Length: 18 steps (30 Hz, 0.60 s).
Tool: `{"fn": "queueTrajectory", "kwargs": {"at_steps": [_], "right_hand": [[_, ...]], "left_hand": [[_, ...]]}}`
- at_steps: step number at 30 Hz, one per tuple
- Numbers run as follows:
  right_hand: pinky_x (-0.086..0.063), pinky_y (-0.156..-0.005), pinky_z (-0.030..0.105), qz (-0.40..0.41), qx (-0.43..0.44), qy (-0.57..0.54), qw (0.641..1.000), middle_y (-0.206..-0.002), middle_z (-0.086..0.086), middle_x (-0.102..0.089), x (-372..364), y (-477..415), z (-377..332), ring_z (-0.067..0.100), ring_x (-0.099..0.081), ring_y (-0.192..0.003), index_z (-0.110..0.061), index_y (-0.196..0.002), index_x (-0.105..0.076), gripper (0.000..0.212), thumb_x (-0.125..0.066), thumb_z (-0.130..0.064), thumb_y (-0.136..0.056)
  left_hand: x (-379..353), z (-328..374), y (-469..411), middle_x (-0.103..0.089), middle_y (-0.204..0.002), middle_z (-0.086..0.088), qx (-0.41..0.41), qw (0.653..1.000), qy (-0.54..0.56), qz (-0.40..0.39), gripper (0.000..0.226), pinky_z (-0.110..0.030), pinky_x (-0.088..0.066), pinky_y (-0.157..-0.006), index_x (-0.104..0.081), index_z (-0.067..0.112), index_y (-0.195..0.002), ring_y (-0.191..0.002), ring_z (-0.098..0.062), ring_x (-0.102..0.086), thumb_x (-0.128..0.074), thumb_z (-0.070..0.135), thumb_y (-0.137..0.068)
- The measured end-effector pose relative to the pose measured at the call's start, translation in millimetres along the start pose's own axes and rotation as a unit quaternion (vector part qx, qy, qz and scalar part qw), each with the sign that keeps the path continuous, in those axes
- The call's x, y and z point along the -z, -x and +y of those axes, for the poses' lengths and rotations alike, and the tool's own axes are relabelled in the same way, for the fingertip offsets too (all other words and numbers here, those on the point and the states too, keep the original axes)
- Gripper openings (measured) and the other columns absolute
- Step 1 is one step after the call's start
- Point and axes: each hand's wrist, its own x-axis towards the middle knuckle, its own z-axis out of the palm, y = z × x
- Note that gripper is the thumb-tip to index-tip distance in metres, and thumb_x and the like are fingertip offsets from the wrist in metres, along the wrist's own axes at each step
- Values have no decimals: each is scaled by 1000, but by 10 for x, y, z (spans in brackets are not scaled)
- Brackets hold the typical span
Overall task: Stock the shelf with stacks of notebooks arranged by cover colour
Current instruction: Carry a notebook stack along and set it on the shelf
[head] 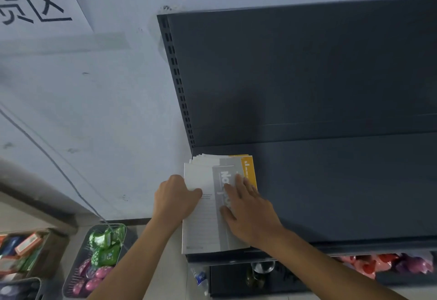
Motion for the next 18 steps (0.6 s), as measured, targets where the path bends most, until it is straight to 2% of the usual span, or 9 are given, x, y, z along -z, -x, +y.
{"fn": "queueTrajectory", "kwargs": {"at_steps": [5, 7, 9, 10, 13, 16, 18], "right_hand": [[-26, -120, 43, 7, 23, -38, 999, -169, 8, -7, 32, 33, 7, 29, -7, -156, -25, -155, -19, 57, -36, -45, -105], [-35, -115, 45, 17, 27, -72, 997, -166, 5, -19, 54, 51, 19, 30, -25, -151, -25, -152, -23, 54, -40, -43, -104], [-49, -99, 41, 39, 20, -104, 994, -157, -1, -33, 95, 57, 44, 28, -53, -127, -25, -145, -29, 49, -44, -40, -102], [-51, -91, 38, 48, 14, -117, 992, -152, -3, -37, 114, 56, 61, 26, -59, -114, -25, -143, -29, 47, -45, -39, -101], [-49, -81, 35, 51, 9, -127, 991, -142, -3, -44, 139, 52, 112, 23, -60, -97, -24, -141, -29, 46, -47, -35, -100], [-48, -90, 36, 47, 6, -104, 993, -139, -1, -48, 157, 46, 128, 25, -56, -107, -21, -145, -30, 50, -48, -34, -99], [-47, -97, 39, 55, -5, -103, 993, -132, -1, -51, 180, 37, 134, 26, -55, -105, -21, -143, -32, 48, -47, -34, -100]], "left_hand": [[83, -7, 14, -50, -61, -1, 10, 1000, -4, -10, 35, -27, -31, -49, -49, 8, -68, -57, -19, -48, -71, 32, -82], [99, -23, 26, -49, -61, -2, 15, 1000, 10, -19, 33, -26, -32, -49, -49, 7, -68, -56, -19, -47, -69, 30, -83], [117, -41, 42, -52, -62, -3, 21, 999, 19, -23, 31, -25, -34, -49, -51, 7, -70, -55, -19, -49, -67, 29, -86], [128, -50, 49, -53, -62, -3, 25, 999, 20, -23, 30, -24, -34, -48, -52, 7, -71, -55, -18, -50, -66, 28, -86], [151, -73, 74, -57, -66, -4, 30, 999, 26, -20, 28, -25, -36, -48, -56, 4, -75, -57, -19, -53, -62, 27, -90], [152, -94, 90, -60, -77, -7, 29, 998, 46, -18, 23, -29, -39, -52, -55, 0, -91, -63, -21, -54, -52, 23, -94], [155, -104, 92, -59, -78, -9, 26, 997, 66, -6, 18, -31, -39, -52, -47, 2, -90, -63, -22, -53, -47, 19, -96]]}}
